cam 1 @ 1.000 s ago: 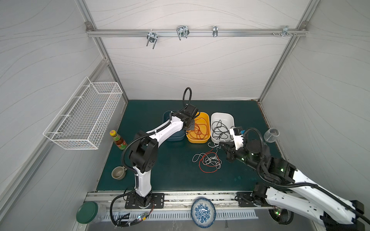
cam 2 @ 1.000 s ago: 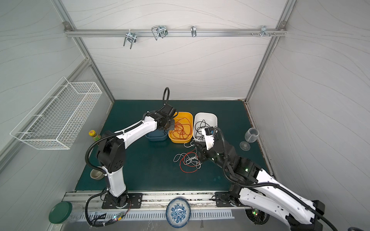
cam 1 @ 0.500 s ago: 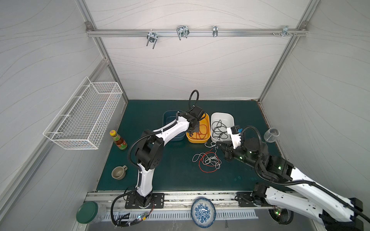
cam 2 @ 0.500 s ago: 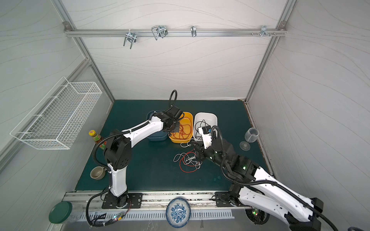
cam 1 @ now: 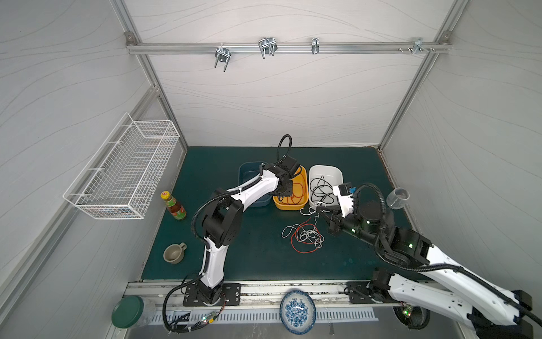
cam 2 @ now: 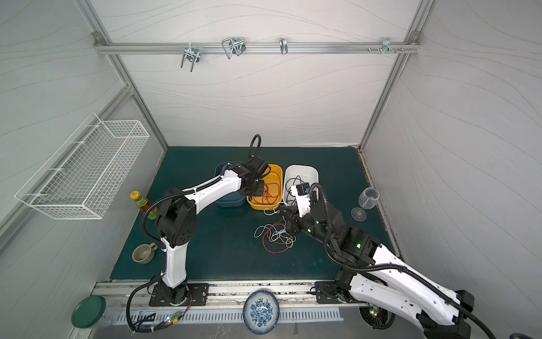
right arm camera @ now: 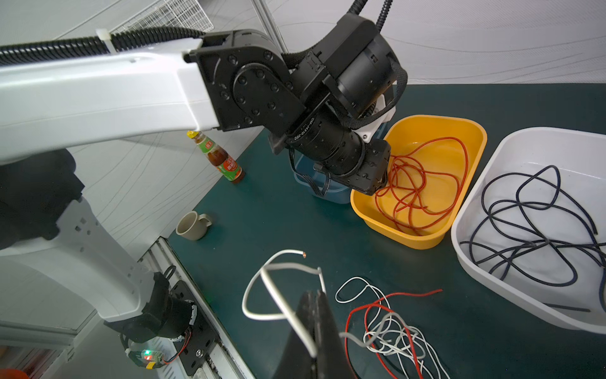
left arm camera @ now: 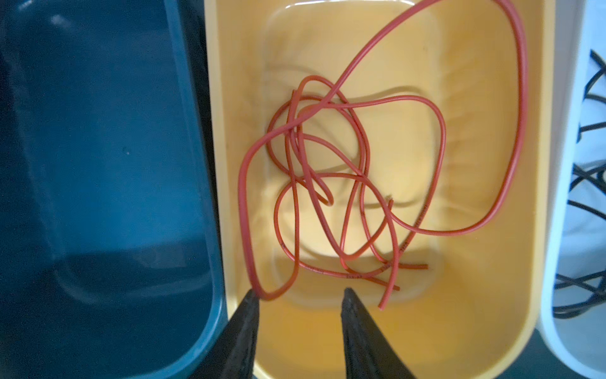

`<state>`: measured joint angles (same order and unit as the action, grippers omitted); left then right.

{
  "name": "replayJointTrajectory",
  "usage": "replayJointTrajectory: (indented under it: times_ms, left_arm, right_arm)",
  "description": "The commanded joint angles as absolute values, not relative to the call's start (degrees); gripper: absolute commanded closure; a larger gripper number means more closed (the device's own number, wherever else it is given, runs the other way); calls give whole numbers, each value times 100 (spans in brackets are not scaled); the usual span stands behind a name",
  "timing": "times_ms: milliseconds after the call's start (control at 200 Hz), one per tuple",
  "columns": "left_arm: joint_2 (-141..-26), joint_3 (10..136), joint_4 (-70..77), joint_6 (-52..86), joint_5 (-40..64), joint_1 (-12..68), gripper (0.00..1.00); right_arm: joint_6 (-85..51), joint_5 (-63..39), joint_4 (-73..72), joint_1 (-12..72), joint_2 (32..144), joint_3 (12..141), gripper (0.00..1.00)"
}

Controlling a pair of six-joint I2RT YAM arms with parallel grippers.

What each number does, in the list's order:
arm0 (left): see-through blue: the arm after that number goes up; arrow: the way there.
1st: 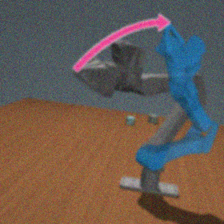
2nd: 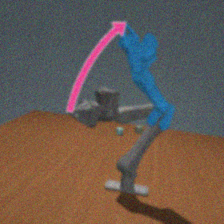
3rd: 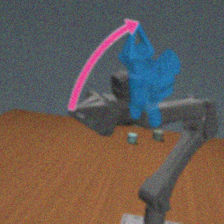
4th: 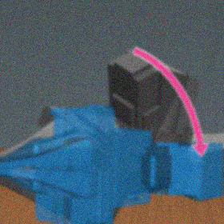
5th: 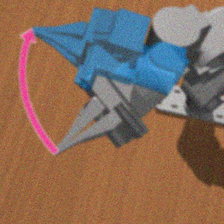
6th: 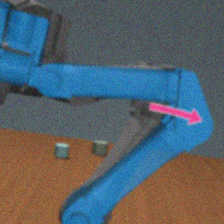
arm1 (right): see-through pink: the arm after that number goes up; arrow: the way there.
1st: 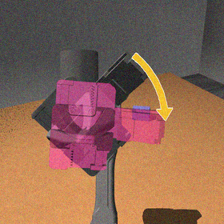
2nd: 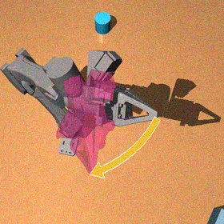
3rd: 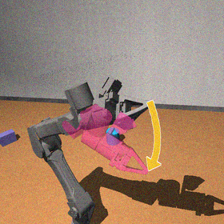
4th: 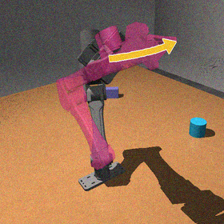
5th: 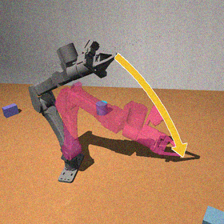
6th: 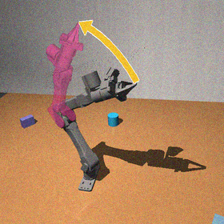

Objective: Untangle and sort cables by color
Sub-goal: Place the cable into the container, then untie the cable.

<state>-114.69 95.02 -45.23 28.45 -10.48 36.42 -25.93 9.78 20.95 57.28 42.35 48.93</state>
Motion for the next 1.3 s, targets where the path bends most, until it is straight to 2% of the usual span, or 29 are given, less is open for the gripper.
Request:
replayJointTrajectory:
  times_ms: [0,145,340,820,1030,1295]
  left_arm:
    - [-11065,9808,-4559,2856,-1021,3621,51]
    - [-10831,9900,-4621,2817,-872,3600,44]
    - [-10306,9708,-4633,2894,-581,3586,42]
    - [-7929,6593,-2897,3882,1283,3697,42]
    - [-7336,6082,-2314,3550,1455,4140,42]
    - [-6794,5552,-1089,3285,2155,4238,38]
  right_arm:
    - [-2531,993,2030,5721,4185,5067,100]
    - [-2523,966,2054,5717,4225,5152,100]
    - [-2395,1059,2101,5713,4213,5327,100]
    - [-1776,1032,2765,5704,4767,6763,100]
    - [-1687,891,2909,5687,4995,7268,100]
    - [-1964,350,2979,5481,5116,7443,100]
